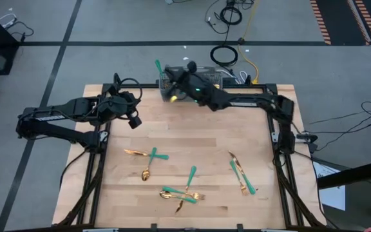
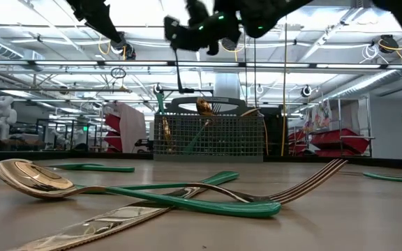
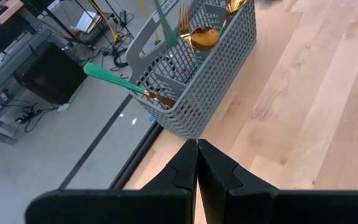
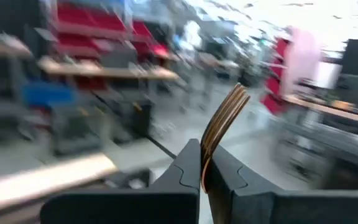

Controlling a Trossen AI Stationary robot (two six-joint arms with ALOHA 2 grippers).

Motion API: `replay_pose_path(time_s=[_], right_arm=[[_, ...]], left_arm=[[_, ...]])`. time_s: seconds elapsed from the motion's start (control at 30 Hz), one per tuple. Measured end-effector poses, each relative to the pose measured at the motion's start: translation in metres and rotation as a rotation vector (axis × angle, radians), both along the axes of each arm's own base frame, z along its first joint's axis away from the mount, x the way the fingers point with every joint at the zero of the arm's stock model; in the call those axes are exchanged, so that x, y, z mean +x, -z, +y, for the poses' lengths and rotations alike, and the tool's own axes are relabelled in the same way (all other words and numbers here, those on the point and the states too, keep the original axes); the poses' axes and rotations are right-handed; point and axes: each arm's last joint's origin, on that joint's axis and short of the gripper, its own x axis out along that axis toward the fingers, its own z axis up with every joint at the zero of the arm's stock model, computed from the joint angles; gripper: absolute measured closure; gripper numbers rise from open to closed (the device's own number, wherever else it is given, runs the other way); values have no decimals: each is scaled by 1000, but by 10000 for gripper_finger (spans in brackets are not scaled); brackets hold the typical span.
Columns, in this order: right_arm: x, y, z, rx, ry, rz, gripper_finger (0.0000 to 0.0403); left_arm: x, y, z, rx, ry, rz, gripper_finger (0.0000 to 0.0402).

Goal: Sort silverware
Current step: Put the green fork into the gray silverware organizer

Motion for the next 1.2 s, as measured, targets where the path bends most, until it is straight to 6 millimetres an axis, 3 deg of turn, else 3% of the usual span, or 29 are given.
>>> replay_pose_path(time_s=[0.2,0.7,1.0,1.2], right_arm=[[11,14,-12,42,40,65,403],[30,88,-22,124,225,32,403],[27,110,-28,197,240,6,399],[27,112,-28,199,242,20,346]], left_arm=[[-2,2,0,-15,-14,10,386],[-3,3,0,-5,-27,32,386],[-3,3,0,-2,-29,35,386],[-3,3,0,-2,-29,35,386]])
